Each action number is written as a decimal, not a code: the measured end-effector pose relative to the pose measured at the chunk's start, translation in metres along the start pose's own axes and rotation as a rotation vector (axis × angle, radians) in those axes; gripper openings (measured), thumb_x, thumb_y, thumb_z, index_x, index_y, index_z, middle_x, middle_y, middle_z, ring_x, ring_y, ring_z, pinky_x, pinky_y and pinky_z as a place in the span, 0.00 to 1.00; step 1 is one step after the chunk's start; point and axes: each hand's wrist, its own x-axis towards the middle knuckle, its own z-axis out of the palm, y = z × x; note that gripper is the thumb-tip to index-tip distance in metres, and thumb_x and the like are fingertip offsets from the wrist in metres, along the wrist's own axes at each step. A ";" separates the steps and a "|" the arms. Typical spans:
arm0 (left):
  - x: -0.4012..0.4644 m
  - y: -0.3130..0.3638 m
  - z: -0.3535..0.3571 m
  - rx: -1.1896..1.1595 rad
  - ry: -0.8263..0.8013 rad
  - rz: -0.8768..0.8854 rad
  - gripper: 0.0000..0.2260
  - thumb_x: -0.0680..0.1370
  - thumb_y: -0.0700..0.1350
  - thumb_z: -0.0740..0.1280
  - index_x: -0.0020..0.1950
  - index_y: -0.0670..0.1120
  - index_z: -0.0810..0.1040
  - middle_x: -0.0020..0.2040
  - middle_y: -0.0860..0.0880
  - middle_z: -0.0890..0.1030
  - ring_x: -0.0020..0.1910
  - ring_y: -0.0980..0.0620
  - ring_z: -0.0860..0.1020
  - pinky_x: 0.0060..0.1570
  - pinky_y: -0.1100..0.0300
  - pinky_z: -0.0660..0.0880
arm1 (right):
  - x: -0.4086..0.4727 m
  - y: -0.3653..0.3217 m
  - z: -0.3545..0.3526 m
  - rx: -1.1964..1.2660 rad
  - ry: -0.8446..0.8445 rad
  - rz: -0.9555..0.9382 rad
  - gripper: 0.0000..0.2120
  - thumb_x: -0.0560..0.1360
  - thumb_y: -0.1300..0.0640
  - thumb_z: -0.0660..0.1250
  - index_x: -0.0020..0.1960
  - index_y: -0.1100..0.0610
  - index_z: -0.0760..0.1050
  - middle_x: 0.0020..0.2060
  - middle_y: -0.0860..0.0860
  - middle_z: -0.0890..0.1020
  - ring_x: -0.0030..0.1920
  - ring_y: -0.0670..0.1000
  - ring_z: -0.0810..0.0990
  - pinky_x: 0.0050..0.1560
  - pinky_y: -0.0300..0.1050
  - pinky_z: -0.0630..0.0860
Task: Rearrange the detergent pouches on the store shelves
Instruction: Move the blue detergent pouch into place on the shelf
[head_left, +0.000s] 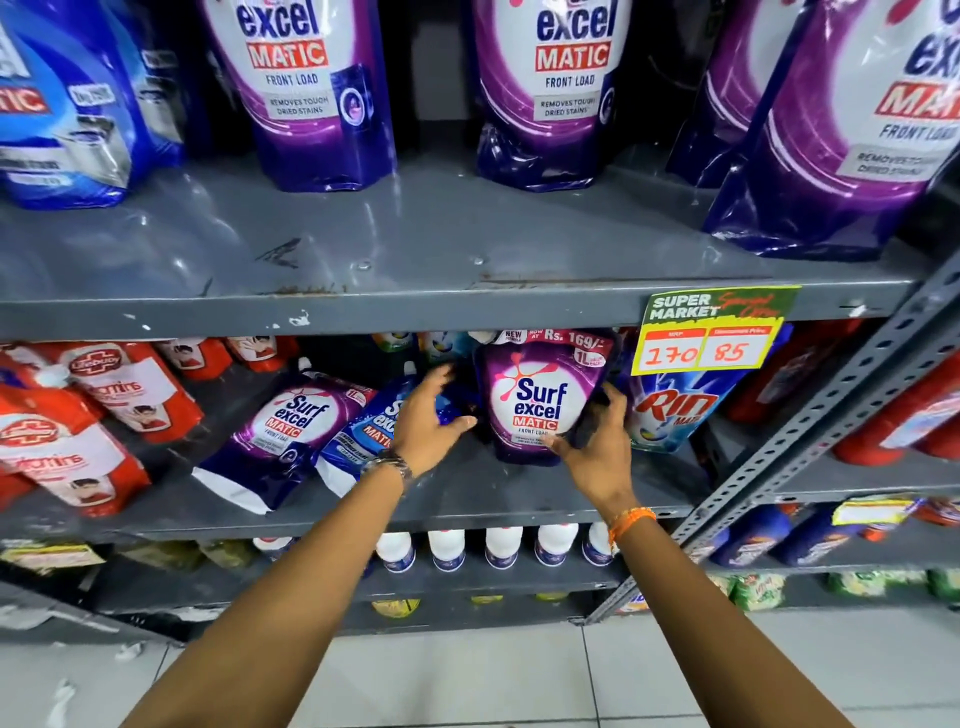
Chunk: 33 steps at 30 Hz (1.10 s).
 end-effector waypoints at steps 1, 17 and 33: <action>0.000 -0.008 -0.016 0.026 0.038 -0.027 0.35 0.71 0.43 0.77 0.75 0.49 0.67 0.71 0.45 0.76 0.69 0.46 0.75 0.68 0.49 0.73 | -0.008 0.001 -0.002 0.071 0.023 0.043 0.43 0.65 0.66 0.80 0.72 0.55 0.59 0.59 0.52 0.79 0.58 0.49 0.79 0.58 0.46 0.78; 0.002 -0.071 -0.085 0.592 -0.113 -0.328 0.24 0.77 0.43 0.64 0.73 0.44 0.67 0.68 0.37 0.71 0.64 0.34 0.74 0.62 0.42 0.74 | -0.022 -0.033 0.182 0.440 -0.213 0.646 0.07 0.72 0.56 0.73 0.39 0.55 0.77 0.47 0.59 0.86 0.45 0.57 0.83 0.49 0.58 0.81; -0.010 -0.071 -0.105 -0.042 -0.227 -0.534 0.34 0.68 0.29 0.74 0.72 0.39 0.67 0.55 0.48 0.75 0.56 0.47 0.75 0.63 0.52 0.74 | -0.014 -0.046 0.168 0.534 -0.475 0.756 0.17 0.78 0.69 0.62 0.59 0.49 0.72 0.55 0.52 0.82 0.54 0.56 0.82 0.48 0.52 0.77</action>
